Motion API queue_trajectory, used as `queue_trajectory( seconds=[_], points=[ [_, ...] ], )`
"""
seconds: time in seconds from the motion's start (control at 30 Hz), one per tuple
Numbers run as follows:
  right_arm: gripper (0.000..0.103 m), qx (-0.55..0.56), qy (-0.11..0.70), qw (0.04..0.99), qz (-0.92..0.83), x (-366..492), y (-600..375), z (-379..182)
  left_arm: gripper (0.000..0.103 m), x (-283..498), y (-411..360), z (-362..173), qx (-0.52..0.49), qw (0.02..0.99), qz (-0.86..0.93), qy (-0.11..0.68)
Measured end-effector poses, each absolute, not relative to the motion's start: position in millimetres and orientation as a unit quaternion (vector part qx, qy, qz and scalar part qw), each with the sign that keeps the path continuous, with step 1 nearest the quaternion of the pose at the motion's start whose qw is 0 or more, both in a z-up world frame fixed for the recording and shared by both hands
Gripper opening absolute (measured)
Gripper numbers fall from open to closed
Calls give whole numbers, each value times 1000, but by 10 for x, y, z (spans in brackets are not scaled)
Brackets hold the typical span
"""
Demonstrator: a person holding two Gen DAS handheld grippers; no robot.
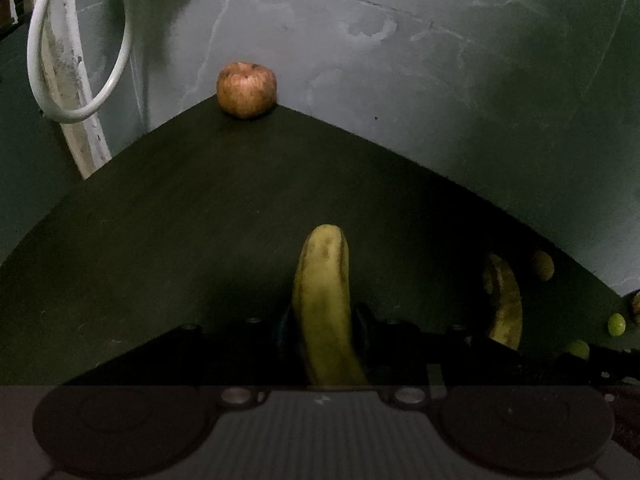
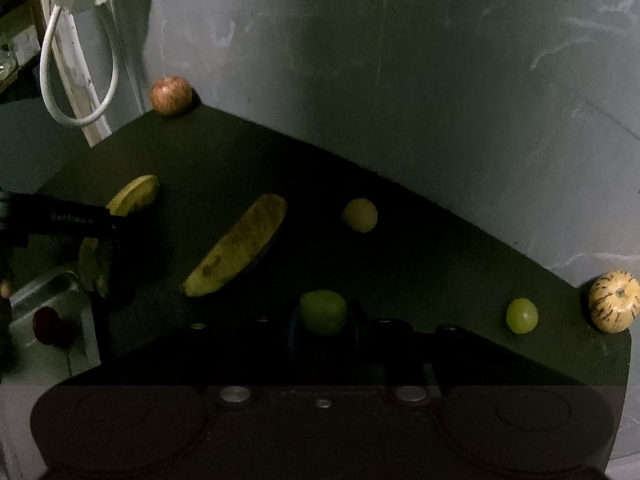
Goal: Organize fruits
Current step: 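Grasp the yellow banana with the left tool while the right tool grasps the green grape, then carry the banana into the tray with the left tool while the right tool places the grape there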
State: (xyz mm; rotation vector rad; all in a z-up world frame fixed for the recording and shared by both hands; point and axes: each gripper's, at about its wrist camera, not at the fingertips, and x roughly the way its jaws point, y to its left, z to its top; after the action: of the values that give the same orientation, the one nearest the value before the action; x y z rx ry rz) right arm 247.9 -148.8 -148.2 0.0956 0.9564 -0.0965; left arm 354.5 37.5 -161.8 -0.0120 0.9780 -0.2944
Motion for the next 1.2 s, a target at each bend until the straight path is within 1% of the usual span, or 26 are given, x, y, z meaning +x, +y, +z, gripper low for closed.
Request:
queue_trajectory(
  seconds=[0.2,0.5,0.93,1.2],
  points=[
    [26,50,439,896,-34,2435,-1493,-1255,35,3457,354,-1373,-11,884,-139,446],
    [26,50,386,921,7,2288,-1444,-684,35,3211,414,-874,-29,906,-118,405],
    [26,43,312,945,89,1728,-1304,91,35,2322,602,-201,-50,934,-66,349],
    [26,28,272,949,158,1346,-1059,461,34,1676,770,88,-56,945,-26,322]
  ],
)
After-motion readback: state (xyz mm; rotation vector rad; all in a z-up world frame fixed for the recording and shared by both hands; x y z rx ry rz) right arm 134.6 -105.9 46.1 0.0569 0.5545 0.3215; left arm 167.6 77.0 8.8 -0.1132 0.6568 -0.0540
